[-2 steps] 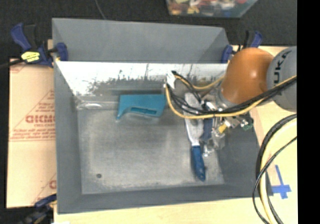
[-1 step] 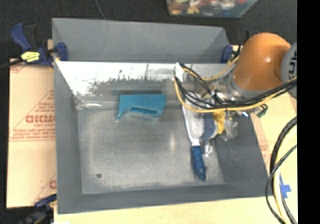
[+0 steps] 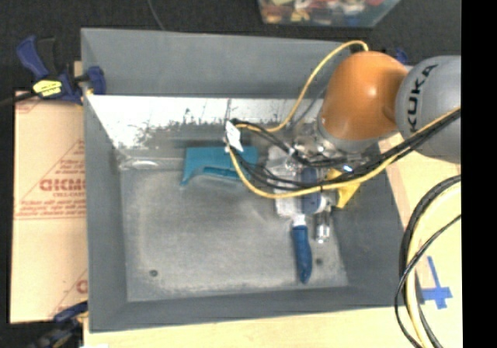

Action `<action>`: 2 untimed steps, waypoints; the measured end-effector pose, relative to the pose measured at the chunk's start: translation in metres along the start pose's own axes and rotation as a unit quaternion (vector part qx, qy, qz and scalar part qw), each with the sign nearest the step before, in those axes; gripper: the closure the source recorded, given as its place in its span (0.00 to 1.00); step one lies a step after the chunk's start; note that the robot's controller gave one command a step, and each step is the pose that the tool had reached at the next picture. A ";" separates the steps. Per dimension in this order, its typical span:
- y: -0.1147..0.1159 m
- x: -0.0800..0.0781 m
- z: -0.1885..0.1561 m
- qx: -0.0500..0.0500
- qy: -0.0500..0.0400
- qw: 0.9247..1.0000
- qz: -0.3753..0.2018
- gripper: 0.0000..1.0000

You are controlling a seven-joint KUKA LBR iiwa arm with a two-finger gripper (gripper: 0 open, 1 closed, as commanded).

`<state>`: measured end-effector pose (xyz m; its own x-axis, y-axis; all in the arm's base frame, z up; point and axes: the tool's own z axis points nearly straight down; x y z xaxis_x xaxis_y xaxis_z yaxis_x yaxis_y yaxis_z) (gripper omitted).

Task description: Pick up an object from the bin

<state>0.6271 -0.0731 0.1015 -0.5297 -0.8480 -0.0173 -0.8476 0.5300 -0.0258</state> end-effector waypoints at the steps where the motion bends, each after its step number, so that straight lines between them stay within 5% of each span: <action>1: -0.014 0.025 0.024 0.002 0.000 0.994 -0.111 0.00; 2: 0.003 -0.012 0.023 0.006 0.003 0.945 -0.328 1.00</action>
Offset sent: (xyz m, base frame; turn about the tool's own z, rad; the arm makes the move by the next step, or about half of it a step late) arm -0.0009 0.0176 -0.0315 -0.6763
